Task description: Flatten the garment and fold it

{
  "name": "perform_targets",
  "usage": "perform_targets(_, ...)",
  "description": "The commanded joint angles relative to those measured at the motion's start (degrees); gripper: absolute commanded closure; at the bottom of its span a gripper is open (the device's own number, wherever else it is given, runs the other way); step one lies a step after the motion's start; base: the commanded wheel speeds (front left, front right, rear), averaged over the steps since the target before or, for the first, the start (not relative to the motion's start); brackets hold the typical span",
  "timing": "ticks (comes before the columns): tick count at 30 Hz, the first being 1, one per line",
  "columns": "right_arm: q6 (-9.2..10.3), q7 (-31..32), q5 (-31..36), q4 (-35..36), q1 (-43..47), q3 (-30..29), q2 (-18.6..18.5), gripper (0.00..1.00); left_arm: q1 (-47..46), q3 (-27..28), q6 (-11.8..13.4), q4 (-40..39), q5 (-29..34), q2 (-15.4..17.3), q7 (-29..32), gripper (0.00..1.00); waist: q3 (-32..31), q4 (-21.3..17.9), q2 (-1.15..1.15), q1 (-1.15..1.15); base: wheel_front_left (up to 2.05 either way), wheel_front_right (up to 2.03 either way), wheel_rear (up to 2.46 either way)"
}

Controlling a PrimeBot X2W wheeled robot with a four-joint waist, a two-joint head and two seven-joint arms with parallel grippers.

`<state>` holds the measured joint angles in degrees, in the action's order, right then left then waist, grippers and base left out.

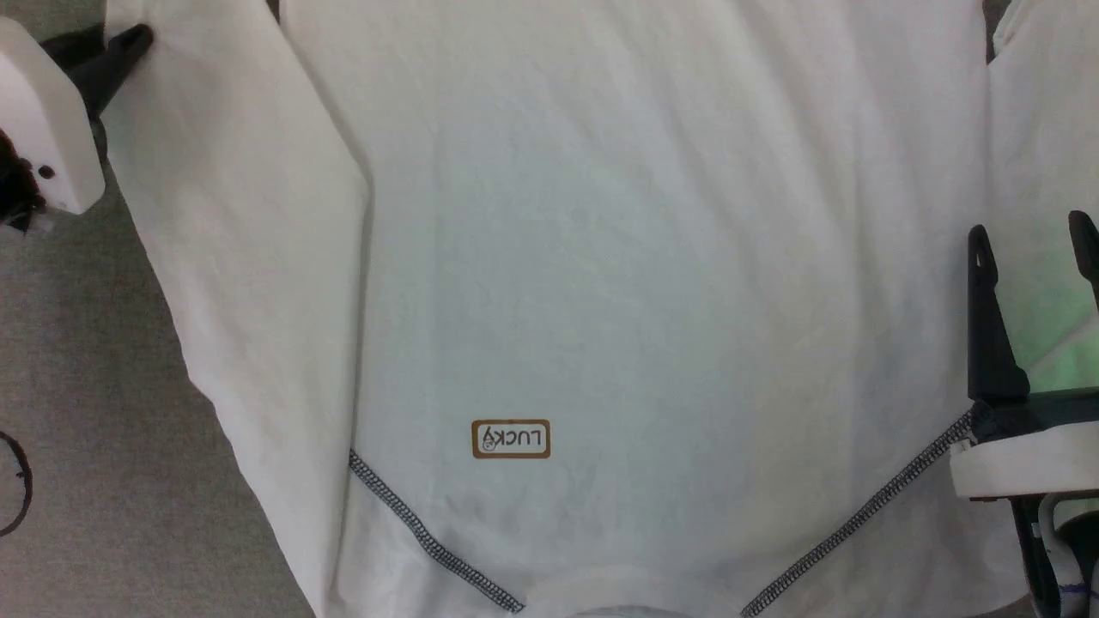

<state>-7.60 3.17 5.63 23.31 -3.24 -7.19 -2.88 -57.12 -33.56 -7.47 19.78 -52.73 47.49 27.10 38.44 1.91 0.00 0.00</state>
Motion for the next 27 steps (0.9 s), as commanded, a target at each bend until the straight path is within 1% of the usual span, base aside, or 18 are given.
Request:
perform_targets(1, 0.11, 0.32, 0.60, 0.19, -0.94, -0.15, 0.01, 0.00, 1.95, -2.64, -0.02, 0.99, -0.84, -0.03, 1.66, 1.00, -0.19, 0.28, 0.00, 0.00, 0.00, 0.00, 0.00)
perform_targets(4, 0.11, 0.46, 0.82, -0.14, -1.36, -0.09, 0.01, 0.00, 1.45, -3.13, -0.02, 0.74, -1.89, 0.41, -0.36, 1.00, -1.01, 0.59, 0.00, 0.00, 0.00, 0.00, 0.00)
perform_targets(7, 0.11, 0.48, 0.68, -0.71, -1.48, 0.03, 0.01, 0.00, 0.80, -2.41, -0.02, 1.46, -2.38, 0.12, -4.33, 1.00, -2.29, 0.75, 0.00, 0.00, 0.00, 0.00, 0.00)
perform_targets(10, 0.11, 0.23, 0.15, -1.43, -1.27, 0.01, 0.01, 0.00, 0.89, -0.28, -0.02, 2.76, -4.02, -0.93, -8.53, 1.00, -4.19, 0.77, 0.00, 0.00, 0.00, 0.00, 0.00)
perform_targets(16, 0.11, -0.99, -1.50, -3.85, -0.08, -0.38, 0.01, 0.00, 3.16, 3.59, -0.02, 3.63, -7.63, -1.25, -14.27, 1.00, -9.44, 0.57, 0.00, 0.00, 0.00, 0.00, 0.00)
perform_targets(20, 0.11, -1.98, -2.76, -6.01, 1.13, -0.50, 0.01, 0.00, 7.50, 5.90, 0.22, 2.82, -9.87, 1.21, -16.63, 1.00, -13.84, 0.63, 0.00, 0.00, 0.00, 0.00, 0.00)
perform_targets(27, 0.11, -2.84, -4.49, -8.80, 3.94, -1.21, 0.01, 0.00, 18.38, 11.78, 2.96, 0.79, -15.97, 7.34, -19.87, 1.00, -21.22, 1.73, 0.00, 0.00, 0.00, 0.00, 0.00)
